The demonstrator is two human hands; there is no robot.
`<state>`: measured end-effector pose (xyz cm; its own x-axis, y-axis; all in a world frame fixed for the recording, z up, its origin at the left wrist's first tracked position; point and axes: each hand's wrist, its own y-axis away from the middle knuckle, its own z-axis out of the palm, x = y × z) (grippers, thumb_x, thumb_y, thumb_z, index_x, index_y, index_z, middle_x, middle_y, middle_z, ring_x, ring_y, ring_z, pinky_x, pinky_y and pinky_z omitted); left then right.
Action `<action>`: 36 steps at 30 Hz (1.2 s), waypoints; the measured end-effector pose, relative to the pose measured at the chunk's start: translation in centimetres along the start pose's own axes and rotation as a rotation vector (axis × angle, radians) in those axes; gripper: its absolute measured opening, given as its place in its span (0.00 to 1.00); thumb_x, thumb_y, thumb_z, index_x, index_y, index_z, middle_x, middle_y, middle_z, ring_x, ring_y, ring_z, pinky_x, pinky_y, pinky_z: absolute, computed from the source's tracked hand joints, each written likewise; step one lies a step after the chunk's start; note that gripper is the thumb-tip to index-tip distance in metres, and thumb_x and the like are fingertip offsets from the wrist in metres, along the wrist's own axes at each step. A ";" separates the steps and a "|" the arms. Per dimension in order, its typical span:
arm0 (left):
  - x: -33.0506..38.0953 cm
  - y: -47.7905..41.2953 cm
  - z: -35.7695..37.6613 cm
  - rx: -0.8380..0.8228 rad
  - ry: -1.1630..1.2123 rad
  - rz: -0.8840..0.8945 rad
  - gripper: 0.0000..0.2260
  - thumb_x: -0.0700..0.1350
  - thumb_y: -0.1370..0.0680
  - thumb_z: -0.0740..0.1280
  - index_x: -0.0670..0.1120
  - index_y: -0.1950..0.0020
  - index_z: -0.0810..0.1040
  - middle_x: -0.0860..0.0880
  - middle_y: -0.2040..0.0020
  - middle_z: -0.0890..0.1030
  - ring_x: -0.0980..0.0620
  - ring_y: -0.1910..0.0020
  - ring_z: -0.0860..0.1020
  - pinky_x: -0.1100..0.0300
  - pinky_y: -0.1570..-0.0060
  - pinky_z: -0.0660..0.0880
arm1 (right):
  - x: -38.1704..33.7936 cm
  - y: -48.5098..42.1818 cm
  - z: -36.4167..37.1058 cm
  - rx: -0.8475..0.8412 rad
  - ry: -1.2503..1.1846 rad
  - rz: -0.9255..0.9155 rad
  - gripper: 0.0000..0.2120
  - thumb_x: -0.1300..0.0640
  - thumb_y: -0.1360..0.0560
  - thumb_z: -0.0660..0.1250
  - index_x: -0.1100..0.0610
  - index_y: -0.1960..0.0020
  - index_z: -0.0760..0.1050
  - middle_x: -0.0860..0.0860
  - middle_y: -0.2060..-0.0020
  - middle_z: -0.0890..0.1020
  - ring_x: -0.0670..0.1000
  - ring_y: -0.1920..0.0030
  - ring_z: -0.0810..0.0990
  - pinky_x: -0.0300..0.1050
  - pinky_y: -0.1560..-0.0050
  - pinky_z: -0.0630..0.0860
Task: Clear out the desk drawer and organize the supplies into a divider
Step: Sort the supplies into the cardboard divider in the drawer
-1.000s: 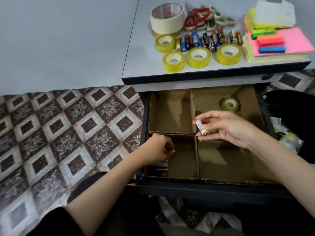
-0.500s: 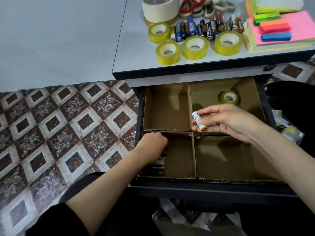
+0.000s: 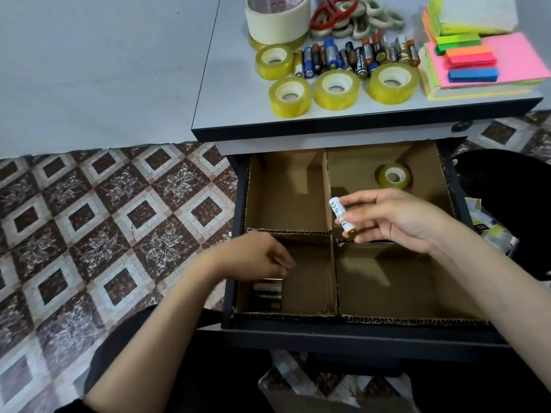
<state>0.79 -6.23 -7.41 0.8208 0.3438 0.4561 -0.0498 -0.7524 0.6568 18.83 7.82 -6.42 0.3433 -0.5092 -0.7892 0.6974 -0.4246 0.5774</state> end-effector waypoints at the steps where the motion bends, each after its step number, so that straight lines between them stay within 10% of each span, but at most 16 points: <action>1: -0.4 0.9 -0.9 0.000 0.156 0.046 0.10 0.43 0.22 0.65 0.52 0.44 0.80 0.56 0.45 0.81 0.62 0.47 0.78 0.67 0.42 0.71 | 0.1 0.0 0.1 -0.001 0.013 -0.010 0.18 0.64 0.42 0.70 0.61 0.51 0.78 0.55 0.66 0.84 0.47 0.68 0.82 0.37 0.70 0.78; 5: -2.0 3.0 -2.5 0.459 0.751 0.147 0.07 0.37 0.24 0.64 0.47 0.51 0.80 0.51 0.53 0.84 0.54 0.52 0.82 0.64 0.50 0.77 | 0.3 1.0 1.7 -0.004 0.222 -0.114 0.10 0.70 0.35 0.71 0.63 0.54 0.80 0.57 0.65 0.84 0.48 0.68 0.83 0.35 0.67 0.79; 10: -2.7 0.8 -2.1 0.934 0.749 0.087 0.07 0.41 0.24 0.67 0.51 0.48 0.80 0.50 0.51 0.83 0.54 0.50 0.80 0.62 0.48 0.76 | 1.1 1.9 5.3 -0.069 0.611 -0.159 0.10 0.67 0.30 0.71 0.54 0.54 0.80 0.54 0.65 0.84 0.47 0.70 0.82 0.36 0.68 0.79; 19: -3.3 -0.5 -2.1 0.940 0.575 -0.017 0.08 0.42 0.23 0.66 0.47 0.45 0.81 0.56 0.57 0.79 0.67 0.59 0.75 0.79 0.57 0.70 | 5.5 -2.9 11.3 0.084 1.563 -0.232 0.11 0.67 0.25 0.60 0.62 0.46 0.78 0.57 0.49 0.80 0.59 0.48 0.79 0.44 0.58 0.68; 29: -3.7 -0.6 -2.5 0.906 0.609 -0.061 0.08 0.42 0.23 0.65 0.46 0.47 0.82 0.51 0.56 0.81 0.57 0.54 0.78 0.60 0.47 0.77 | 6.7 -4.4 12.1 0.016 1.562 -0.200 0.13 0.71 0.25 0.59 0.64 0.42 0.76 0.60 0.41 0.73 0.58 0.45 0.78 0.43 0.51 0.73; 36: -4.1 -1.1 -2.2 0.917 0.562 -0.068 0.07 0.41 0.23 0.65 0.46 0.48 0.82 0.52 0.57 0.80 0.64 0.60 0.75 0.78 0.61 0.71 | 6.7 -4.0 11.3 0.029 1.456 -0.232 0.13 0.71 0.28 0.61 0.64 0.47 0.77 0.58 0.49 0.77 0.59 0.49 0.78 0.43 0.55 0.71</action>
<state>-3.75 -5.58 -8.64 0.4151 0.4333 0.8000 0.6234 -0.7759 0.0968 11.19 -2.35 -11.64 0.5559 0.7480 -0.3627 0.8176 -0.4130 0.4013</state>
